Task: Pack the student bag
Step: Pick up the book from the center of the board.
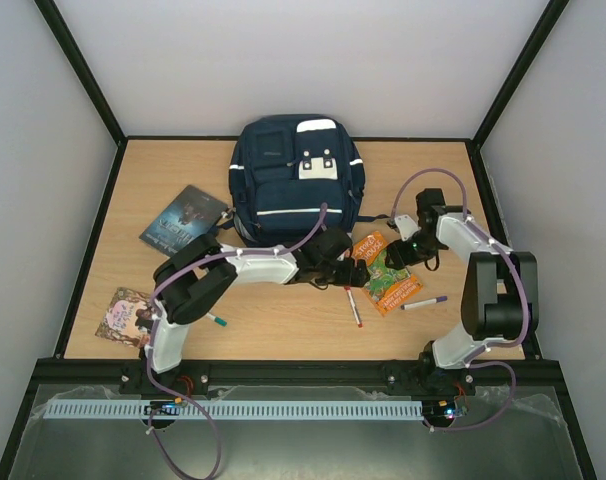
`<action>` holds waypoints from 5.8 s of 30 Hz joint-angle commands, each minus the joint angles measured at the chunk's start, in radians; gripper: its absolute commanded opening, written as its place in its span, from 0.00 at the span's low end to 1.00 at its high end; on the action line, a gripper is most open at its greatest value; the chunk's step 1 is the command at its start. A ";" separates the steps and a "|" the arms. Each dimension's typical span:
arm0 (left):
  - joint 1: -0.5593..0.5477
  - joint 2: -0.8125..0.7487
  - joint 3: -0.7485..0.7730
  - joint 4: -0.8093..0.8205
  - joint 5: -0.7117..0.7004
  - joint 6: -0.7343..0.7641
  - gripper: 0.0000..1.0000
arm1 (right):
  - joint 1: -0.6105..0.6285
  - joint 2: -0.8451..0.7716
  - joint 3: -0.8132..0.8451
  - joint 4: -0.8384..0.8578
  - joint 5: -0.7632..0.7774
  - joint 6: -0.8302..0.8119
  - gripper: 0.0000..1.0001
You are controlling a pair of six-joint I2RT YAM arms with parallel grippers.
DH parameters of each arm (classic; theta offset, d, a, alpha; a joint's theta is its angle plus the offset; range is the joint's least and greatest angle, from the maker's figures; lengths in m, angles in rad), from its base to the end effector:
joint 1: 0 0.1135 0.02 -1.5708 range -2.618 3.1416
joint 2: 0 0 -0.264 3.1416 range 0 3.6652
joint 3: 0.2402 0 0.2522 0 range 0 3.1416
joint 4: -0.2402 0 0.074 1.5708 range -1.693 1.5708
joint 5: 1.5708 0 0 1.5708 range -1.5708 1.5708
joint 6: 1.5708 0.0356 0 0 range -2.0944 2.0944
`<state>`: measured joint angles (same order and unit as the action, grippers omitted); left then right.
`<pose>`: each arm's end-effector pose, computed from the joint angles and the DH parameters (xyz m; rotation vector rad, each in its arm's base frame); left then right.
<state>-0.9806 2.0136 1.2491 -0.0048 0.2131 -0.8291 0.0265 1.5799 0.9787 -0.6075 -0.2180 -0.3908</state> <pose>0.2328 -0.3611 0.1501 0.3157 2.5955 -1.0428 0.2966 0.0156 0.1867 -0.6213 2.6693 0.2040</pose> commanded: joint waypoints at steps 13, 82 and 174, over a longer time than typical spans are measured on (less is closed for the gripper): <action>0.069 0.148 0.131 0.004 0.078 0.026 0.80 | -0.002 0.105 -0.042 0.011 -0.033 0.020 0.39; 0.148 0.230 0.162 -0.027 0.190 -0.042 0.82 | -0.113 0.208 -0.073 0.037 0.065 0.162 0.23; 0.451 -0.619 -0.160 -0.014 0.474 0.294 0.02 | -0.218 -0.283 0.187 -0.195 -0.759 0.109 0.76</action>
<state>-0.5392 1.4532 1.1141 -0.0723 0.5770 -0.5919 -0.2176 1.3674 1.1496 -0.7067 -0.6605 -0.2882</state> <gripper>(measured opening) 0.239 0.702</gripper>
